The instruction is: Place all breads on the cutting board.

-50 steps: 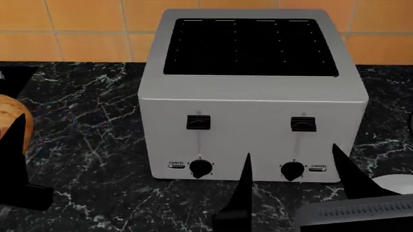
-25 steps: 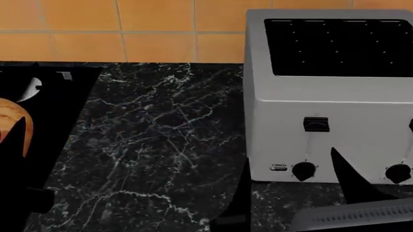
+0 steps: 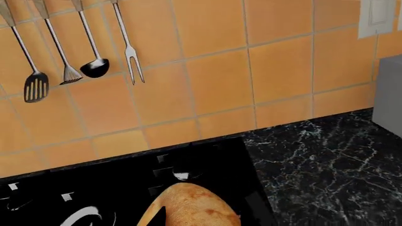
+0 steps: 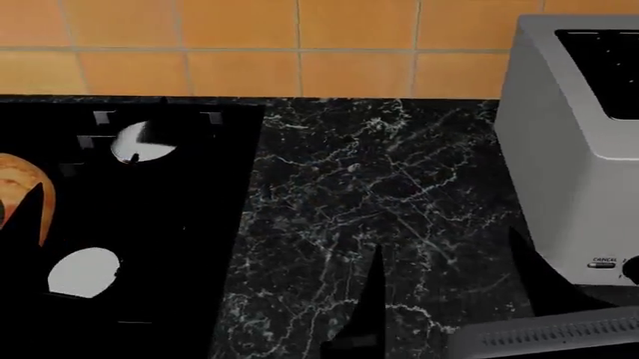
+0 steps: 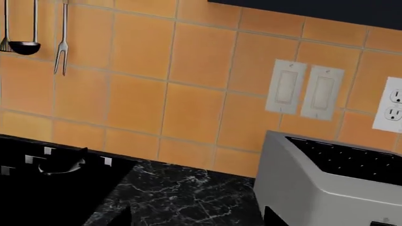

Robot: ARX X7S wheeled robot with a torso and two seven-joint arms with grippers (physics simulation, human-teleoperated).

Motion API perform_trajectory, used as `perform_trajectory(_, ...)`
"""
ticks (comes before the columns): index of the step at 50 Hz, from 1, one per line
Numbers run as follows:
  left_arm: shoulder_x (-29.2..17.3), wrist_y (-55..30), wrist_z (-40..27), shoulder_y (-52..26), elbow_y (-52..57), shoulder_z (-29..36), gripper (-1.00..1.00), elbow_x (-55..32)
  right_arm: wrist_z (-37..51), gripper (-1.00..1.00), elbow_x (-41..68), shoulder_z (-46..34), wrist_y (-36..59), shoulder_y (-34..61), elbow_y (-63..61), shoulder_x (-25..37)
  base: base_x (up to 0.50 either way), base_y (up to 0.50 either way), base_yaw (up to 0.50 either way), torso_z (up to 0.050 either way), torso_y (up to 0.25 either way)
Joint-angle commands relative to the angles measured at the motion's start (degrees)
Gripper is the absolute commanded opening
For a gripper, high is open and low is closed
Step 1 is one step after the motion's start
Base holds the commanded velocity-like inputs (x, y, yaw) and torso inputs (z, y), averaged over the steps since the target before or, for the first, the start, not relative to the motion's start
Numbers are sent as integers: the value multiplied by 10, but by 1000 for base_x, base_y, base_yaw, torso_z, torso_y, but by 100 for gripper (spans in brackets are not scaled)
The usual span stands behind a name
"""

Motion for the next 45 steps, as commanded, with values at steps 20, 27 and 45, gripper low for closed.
perform_trajectory(20,-2,13,-3,-7,11,3,-100,6,0,100,-14,-23,-20,6,-6,10,-1,500,0,0,0)
perform_trajectory(27,-3,13,-1,-8,9,3,-100,7,5,100,-15,-31,-19,13,-5,11,-1,500,0,0,0)
perform_trajectory(45,-4,11,3,-14,4,6,-100,8,19,100,-11,-47,-17,33,1,19,-1,500,0,0,0)
